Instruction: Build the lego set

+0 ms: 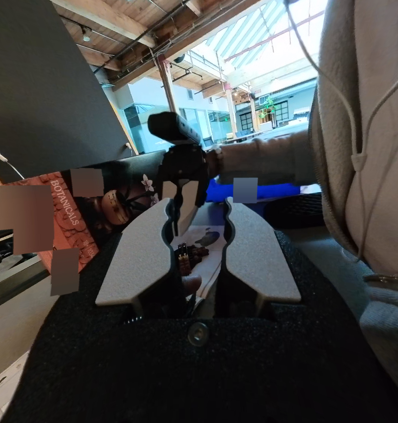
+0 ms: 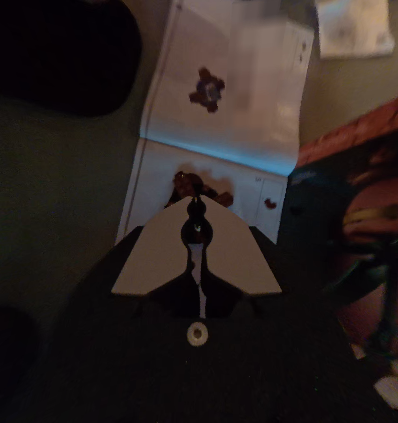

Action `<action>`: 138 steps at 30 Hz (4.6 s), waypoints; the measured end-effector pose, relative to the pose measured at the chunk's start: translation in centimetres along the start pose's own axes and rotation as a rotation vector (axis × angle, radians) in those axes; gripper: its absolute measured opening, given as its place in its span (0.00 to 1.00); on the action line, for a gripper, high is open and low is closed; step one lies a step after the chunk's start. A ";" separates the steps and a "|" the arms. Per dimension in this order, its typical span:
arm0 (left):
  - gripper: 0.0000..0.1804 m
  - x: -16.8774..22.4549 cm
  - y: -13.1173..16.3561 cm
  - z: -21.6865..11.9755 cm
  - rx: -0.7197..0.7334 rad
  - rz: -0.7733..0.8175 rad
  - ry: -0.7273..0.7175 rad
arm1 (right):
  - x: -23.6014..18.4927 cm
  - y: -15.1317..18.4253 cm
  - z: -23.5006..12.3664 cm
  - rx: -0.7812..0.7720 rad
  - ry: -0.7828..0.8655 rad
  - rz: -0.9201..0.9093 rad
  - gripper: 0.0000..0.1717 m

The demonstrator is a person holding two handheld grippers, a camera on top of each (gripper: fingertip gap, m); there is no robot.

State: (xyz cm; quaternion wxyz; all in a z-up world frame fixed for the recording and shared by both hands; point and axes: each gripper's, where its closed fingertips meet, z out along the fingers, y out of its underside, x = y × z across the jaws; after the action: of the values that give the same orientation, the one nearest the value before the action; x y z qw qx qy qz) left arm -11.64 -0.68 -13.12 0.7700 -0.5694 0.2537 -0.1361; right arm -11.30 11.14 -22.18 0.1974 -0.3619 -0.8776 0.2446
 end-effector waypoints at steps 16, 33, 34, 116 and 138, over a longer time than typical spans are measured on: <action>0.20 -1.3 0.2 0.0 -0.010 -0.049 -0.074 | 0.2 2.5 1.4 -0.261 0.113 0.530 0.00; 0.19 -2.8 -0.4 -0.4 0.025 -0.123 -0.134 | -1.0 2.3 -2.5 0.090 0.115 0.817 0.38; 0.19 -2.9 -0.5 -0.4 0.032 -0.126 -0.136 | -1.7 2.2 -2.0 0.155 0.097 0.880 0.44; 0.04 -1.2 1.7 2.1 -0.154 -1.578 0.217 | -5.0 -8.9 -4.6 0.285 -0.265 0.046 0.34; 0.04 0.6 1.6 1.9 -0.319 -1.481 0.340 | -6.3 -8.0 -5.2 0.514 -0.805 0.966 0.06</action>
State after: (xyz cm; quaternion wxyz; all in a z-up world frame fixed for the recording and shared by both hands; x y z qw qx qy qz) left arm -10.24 1.04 -14.34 0.3376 -0.6657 -0.0617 -0.6626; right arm -8.70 3.08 -14.46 -0.1965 -0.5356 -0.5367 0.6217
